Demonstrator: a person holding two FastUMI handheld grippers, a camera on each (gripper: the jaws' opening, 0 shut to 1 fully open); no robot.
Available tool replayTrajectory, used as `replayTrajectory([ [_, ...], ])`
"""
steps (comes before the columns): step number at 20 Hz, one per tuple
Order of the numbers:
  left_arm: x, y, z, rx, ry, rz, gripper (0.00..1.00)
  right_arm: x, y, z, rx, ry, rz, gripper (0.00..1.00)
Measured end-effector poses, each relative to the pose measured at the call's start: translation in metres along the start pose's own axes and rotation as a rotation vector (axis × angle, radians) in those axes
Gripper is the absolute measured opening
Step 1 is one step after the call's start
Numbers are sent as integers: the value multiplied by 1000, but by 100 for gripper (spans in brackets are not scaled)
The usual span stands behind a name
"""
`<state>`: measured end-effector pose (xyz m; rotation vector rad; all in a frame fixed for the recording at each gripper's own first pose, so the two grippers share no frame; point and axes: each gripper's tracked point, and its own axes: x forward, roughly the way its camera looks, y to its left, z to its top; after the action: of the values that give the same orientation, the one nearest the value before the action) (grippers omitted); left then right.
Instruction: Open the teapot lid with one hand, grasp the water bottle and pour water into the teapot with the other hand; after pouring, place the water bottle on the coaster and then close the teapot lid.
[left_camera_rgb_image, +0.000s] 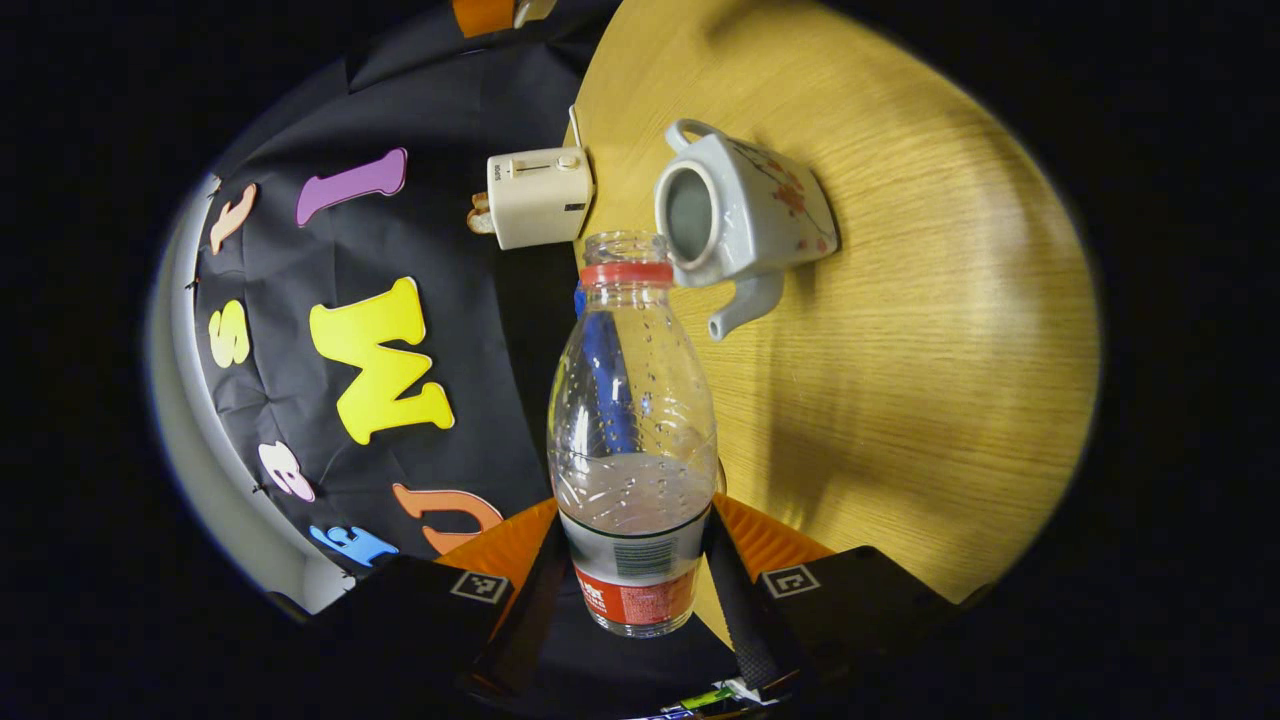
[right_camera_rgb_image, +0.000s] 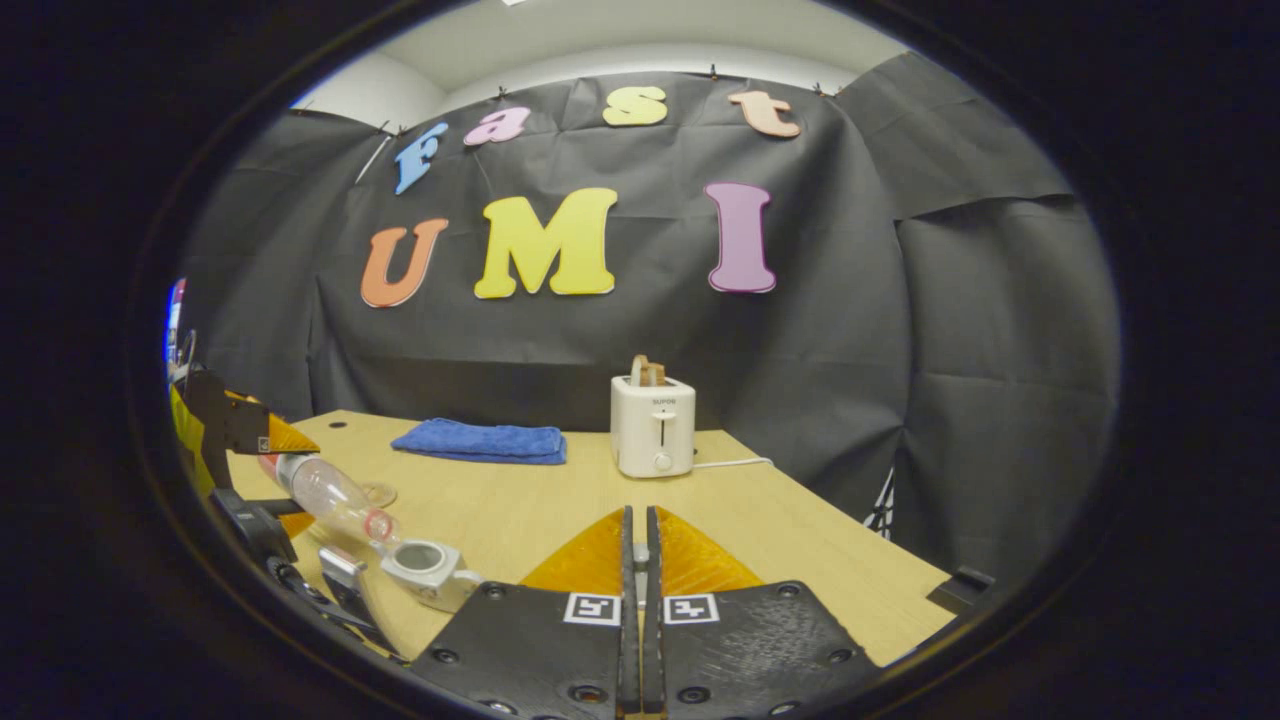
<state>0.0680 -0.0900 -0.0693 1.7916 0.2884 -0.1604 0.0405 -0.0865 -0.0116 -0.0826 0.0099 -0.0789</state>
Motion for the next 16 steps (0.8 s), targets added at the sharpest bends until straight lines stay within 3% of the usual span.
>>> replayTrajectory([
  [16, 0, 26, 3, 231, 38, 51, 76, -2, -6, 5, 10, -1, -10, 1],
])
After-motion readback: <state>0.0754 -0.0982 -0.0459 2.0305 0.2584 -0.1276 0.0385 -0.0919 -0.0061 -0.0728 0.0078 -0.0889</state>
